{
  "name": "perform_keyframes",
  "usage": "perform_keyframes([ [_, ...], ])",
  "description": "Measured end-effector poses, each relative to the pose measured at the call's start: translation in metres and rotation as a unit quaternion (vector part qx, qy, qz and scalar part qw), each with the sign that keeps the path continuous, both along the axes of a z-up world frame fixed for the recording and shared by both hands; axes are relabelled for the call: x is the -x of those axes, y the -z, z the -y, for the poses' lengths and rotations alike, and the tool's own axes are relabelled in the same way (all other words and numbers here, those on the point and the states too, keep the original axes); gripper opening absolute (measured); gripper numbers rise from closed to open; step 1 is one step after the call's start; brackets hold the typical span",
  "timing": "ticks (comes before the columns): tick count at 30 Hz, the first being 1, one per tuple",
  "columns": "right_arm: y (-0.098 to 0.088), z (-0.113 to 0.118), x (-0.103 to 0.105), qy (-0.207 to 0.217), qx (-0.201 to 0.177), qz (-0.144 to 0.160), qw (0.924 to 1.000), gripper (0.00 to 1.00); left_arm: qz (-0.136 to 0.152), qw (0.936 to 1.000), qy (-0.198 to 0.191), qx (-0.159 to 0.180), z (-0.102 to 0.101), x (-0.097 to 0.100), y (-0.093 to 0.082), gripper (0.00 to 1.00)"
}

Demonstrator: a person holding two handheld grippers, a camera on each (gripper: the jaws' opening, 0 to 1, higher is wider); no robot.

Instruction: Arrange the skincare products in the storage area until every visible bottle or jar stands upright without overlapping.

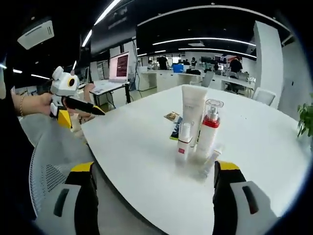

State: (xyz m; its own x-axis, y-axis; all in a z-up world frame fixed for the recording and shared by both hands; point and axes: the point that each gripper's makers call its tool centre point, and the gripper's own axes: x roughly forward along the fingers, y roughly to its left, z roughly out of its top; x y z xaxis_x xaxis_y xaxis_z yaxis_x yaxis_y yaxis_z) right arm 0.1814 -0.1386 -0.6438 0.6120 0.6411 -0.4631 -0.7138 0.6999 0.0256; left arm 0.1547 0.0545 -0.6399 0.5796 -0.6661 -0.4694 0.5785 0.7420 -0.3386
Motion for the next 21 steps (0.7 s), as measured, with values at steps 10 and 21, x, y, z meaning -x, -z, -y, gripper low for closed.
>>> perform_keyframes([
  [10,0.002,0.001,0.001,0.006,-0.001,-0.012,0.9999,1.0,0.006,0.9999,-0.008,-0.004,-0.001,-0.002,-0.003,0.98],
  [21,0.017,0.024,-0.018,0.05,0.021,-0.051,0.9972,0.92,-0.001,1.0,-0.008,-0.001,-0.001,0.002,-0.002,0.97],
])
